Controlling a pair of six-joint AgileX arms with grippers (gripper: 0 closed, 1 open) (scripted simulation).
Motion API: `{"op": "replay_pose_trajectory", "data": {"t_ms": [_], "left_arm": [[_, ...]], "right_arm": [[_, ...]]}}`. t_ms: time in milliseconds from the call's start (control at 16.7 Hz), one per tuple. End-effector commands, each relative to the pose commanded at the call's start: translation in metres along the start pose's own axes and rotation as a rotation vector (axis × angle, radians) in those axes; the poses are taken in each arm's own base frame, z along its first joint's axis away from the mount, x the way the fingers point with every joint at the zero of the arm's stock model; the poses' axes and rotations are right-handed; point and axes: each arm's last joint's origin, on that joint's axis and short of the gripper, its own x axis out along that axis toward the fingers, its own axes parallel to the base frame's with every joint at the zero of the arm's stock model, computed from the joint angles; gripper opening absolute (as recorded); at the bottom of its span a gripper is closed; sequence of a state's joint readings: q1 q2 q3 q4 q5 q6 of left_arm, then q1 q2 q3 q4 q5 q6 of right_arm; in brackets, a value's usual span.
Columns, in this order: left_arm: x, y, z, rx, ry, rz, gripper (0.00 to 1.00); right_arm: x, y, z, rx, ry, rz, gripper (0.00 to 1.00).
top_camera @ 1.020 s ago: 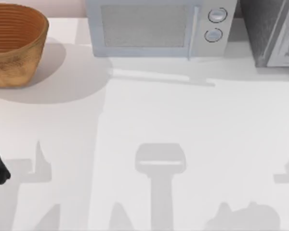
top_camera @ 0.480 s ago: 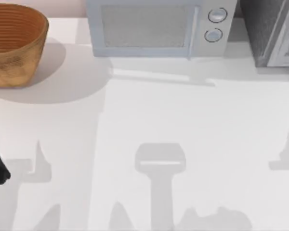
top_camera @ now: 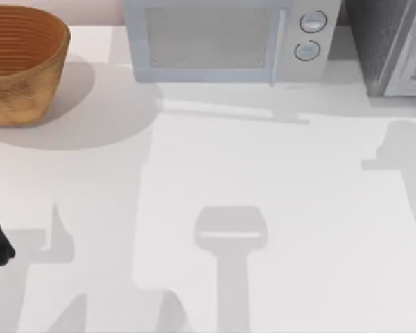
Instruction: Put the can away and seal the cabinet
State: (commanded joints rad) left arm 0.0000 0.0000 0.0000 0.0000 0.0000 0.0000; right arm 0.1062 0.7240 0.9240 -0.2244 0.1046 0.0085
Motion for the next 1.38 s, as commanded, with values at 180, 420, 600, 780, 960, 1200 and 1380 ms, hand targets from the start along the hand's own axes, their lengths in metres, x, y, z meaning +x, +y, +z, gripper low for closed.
{"op": "replay_pose_trajectory", "data": {"t_ms": [180,420,600,780,960,1200,1380], "left_arm": [[0.000,0.000,0.000,0.000,0.000,0.000,1.00],[0.000,0.000,0.000,0.000,0.000,0.000,1.00],[0.000,0.000,0.000,0.000,0.000,0.000,1.00],[0.000,0.000,0.000,0.000,0.000,0.000,1.00],[0.000,0.000,0.000,0.000,0.000,0.000,1.00],[0.000,0.000,0.000,0.000,0.000,0.000,1.00],[0.000,0.000,0.000,0.000,0.000,0.000,1.00]], "right_arm": [[0.030,0.008,0.055,-0.001,-0.005,-0.003,0.00],[0.069,0.021,0.107,0.002,-0.017,-0.005,0.00],[0.090,0.028,0.126,0.005,-0.021,-0.005,0.00],[0.099,0.032,0.132,0.006,-0.020,-0.004,0.00],[0.099,0.032,0.132,0.006,-0.020,-0.004,0.00],[0.106,0.032,0.134,0.007,-0.017,-0.003,0.00],[0.127,0.034,0.145,0.006,-0.013,0.002,0.00]]}}
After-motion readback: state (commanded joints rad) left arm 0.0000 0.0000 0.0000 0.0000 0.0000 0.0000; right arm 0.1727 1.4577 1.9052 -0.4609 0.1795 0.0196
